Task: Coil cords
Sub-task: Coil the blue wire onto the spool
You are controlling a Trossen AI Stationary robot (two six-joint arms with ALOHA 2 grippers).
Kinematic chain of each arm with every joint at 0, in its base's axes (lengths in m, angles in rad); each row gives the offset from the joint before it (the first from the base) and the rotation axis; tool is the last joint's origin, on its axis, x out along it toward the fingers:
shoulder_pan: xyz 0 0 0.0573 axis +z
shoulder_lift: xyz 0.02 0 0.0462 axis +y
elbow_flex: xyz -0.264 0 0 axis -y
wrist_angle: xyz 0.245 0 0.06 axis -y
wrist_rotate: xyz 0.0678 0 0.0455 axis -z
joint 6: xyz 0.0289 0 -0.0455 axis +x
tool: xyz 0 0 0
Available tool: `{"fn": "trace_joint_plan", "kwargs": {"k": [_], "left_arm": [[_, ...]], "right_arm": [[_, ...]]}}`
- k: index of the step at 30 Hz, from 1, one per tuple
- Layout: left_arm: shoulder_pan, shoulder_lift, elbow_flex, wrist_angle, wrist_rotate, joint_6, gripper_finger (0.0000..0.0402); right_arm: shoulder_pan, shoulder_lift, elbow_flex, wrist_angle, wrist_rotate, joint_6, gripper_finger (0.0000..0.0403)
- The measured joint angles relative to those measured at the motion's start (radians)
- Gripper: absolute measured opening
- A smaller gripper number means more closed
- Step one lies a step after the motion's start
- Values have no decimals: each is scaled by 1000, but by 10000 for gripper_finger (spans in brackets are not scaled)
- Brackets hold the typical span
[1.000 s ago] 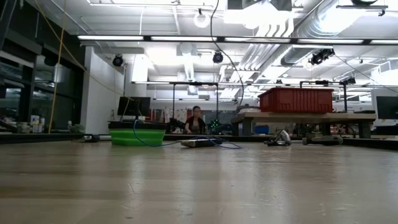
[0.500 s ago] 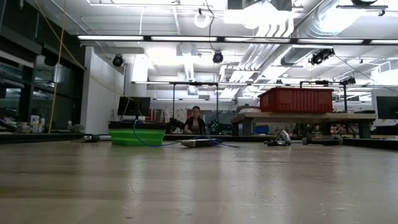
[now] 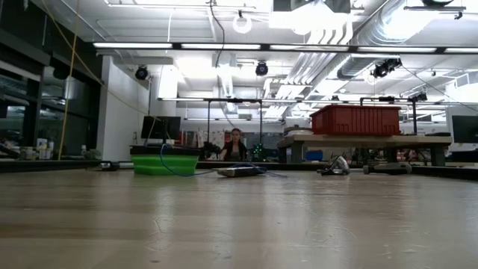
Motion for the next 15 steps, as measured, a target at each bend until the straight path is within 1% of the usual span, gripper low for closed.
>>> {"fn": "trace_joint_plan", "kwargs": {"k": [6, 9, 15], "left_arm": [[0, 0, 0, 2, -17, 13, 0], [0, 1, 0, 1, -17, 13, 0], [0, 1, 0, 1, -17, 24, 0]], "right_arm": [[-8, 17, 2, 8, 5, 15, 150], [-18, 31, 2, 2, 4, 39, 146], [-20, 33, 2, 4, 4, 16, 145]]}}
